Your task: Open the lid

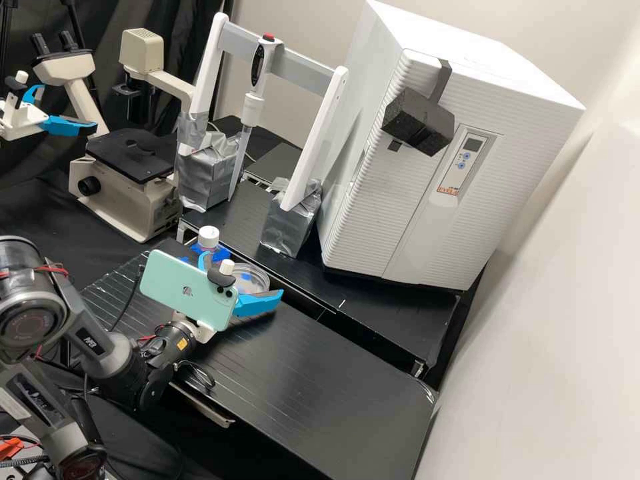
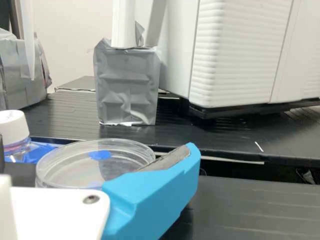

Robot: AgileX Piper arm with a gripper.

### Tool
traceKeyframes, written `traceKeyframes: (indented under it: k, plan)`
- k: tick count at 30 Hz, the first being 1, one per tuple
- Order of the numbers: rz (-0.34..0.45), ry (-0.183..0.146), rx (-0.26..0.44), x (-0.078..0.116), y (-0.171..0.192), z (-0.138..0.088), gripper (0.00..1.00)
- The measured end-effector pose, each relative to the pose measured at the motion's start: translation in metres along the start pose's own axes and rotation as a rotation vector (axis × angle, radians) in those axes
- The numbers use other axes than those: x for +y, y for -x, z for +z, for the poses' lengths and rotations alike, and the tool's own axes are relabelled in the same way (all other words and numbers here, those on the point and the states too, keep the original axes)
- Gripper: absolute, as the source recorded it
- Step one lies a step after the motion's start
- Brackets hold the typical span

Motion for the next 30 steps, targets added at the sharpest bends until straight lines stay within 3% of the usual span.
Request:
traceKeyframes:
  k: [22, 30]
  plan:
    - [-0.004, -0.009, 0.003, -0.0016, -0.001, -0.001, 0.0]
    - [-0.001, -0.028, -0.017, -0.0031, -0.0027, 0.0017, 0.0]
